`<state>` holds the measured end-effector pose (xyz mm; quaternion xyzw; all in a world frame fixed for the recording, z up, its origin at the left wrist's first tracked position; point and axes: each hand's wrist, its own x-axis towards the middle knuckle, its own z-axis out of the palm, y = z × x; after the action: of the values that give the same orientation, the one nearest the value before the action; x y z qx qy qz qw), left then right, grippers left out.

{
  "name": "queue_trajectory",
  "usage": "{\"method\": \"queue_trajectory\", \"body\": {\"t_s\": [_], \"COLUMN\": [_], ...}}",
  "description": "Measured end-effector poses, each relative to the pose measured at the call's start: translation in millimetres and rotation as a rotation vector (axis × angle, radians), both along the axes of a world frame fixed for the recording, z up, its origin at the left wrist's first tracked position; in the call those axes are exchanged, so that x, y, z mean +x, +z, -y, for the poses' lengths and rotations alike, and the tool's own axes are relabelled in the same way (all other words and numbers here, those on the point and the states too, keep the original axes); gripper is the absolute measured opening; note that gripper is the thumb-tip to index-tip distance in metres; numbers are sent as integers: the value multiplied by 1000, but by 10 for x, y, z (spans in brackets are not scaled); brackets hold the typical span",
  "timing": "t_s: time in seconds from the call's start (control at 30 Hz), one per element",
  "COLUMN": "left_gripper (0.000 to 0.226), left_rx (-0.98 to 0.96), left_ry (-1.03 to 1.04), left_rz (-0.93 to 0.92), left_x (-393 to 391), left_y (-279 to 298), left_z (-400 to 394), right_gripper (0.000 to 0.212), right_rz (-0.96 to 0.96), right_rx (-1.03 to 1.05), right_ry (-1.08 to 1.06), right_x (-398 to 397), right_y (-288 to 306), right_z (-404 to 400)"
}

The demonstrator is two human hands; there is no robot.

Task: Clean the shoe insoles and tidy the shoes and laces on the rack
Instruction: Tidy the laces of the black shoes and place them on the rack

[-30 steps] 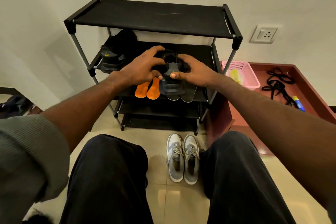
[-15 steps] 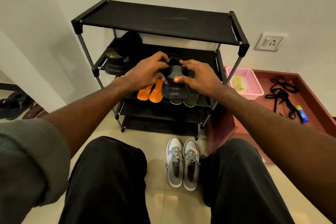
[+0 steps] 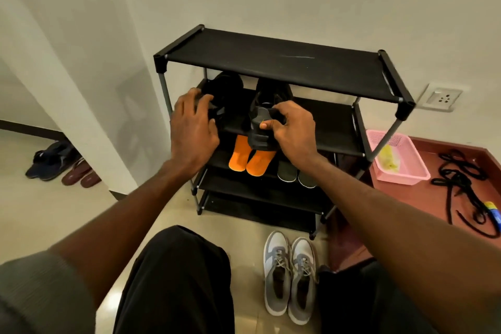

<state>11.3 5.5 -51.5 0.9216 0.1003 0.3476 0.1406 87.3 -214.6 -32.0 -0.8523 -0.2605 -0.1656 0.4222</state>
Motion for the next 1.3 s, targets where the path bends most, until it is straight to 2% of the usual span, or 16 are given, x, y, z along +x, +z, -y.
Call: {"method": "queue_trajectory", "body": {"t_s": [0.13,0.3,0.47,0.73,0.87,1.0,1.2,1.3], "left_gripper": [64,67,72,76,78,84,65,52], "left_rx": [-186,-287,-329,-352,-337,-413,-313,-394], "left_ry": [-17,-79,-53,-25,-56,-84,-13,-87], "left_rz": [-92,-53,4,-8,-22,-47,72,91], "left_x": [57,150,202,208,191,159,-3,-87], "left_y": [-186,-296,-395,-429,-458,-489,-465,-490], "left_z": [-191,-221,-230,-200,-236,-241,73,435], "right_gripper": [24,29,29,22,28,32,67,53], "right_rz": [-51,-76,-79,-72,-171,-225,-84,-30], "right_rx": [33,61,86,240,239,237,135,193], "right_ry": [-29,-33,-37,-92,-23,-3,9,-48], "right_x": [174,258,332,339,428,418,224,36], "right_y": [-73,-176,-232,-439,-346,-369,-411,-546], "right_z": [-340,-653,-743,-774,-790,-703,-494,-222]}}
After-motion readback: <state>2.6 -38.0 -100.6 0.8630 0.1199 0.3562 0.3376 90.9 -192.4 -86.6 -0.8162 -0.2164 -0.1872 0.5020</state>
